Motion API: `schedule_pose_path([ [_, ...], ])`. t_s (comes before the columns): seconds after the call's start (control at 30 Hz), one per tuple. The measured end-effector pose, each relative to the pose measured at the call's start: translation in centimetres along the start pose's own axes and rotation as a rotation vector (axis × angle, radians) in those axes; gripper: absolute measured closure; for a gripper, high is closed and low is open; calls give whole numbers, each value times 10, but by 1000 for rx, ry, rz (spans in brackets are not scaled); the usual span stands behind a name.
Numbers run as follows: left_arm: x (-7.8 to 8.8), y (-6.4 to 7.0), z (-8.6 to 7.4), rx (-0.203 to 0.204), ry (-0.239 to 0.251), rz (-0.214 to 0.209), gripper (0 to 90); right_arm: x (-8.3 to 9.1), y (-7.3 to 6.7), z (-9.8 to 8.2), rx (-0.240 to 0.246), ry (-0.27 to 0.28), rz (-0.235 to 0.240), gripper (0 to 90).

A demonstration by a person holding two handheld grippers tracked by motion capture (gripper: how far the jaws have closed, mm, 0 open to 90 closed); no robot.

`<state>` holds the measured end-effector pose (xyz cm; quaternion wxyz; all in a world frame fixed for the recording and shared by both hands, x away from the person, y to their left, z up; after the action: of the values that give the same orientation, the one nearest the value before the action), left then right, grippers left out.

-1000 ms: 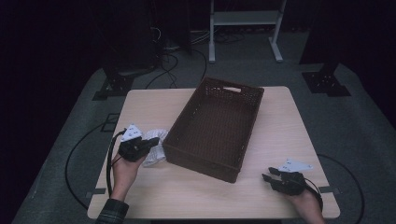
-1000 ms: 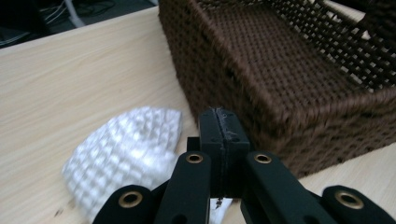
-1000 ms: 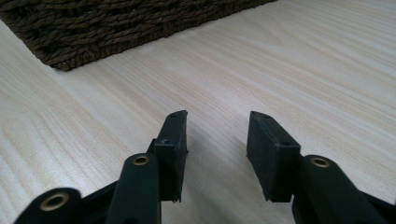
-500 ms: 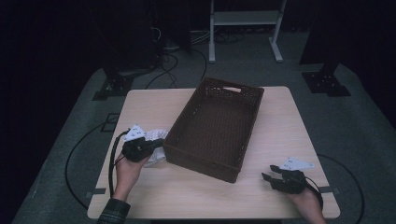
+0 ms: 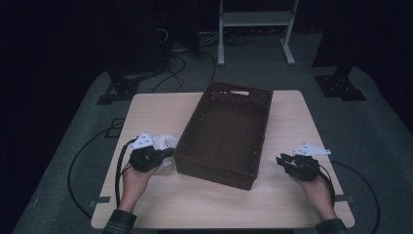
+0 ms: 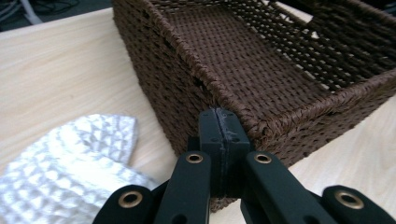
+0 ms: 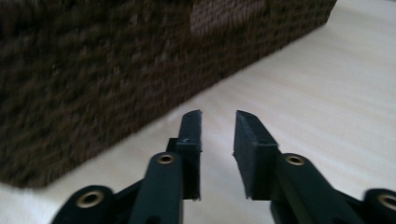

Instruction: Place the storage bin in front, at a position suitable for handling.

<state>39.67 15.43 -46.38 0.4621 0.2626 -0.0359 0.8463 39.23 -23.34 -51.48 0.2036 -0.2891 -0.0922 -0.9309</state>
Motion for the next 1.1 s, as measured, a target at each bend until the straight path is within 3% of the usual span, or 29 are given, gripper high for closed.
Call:
schedule_pose_path([
  [0.13, -1, 3, -1, -1, -3, -11, 900, -10, 2, 18, -4, 23, 0, 827],
  [0.37, -6, 11, -2, -9, -13, -38, 900, -28, 0, 41, 4, 40, 10, 869],
  [0.53, -12, 18, -2, -15, -26, -56, 900, -36, -5, 47, 16, 34, 34, 887],
  [0.63, -14, 21, -3, -23, -35, -64, 900, -38, -4, 49, 29, 28, 22, 891],
  [0.97, -28, 38, -1, -41, -53, -111, 900, -43, 12, 52, 16, 27, 41, 892],
  [1.1, -34, 48, 0, -47, -54, -144, 900, -45, 17, 56, 40, 10, 31, 893],
])
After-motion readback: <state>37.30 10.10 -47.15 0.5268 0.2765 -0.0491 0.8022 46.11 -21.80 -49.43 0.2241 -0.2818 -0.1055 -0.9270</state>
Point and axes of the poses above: each handheld gripper's, and its own axes: x roughly backward along the jaws, z roughly out of its top, y roughly to its right, the point moved 10 cm from there along -x, roughly forward along the jaws, and after that the axes turned 8 degrees about -z, right-handed, at the moved point
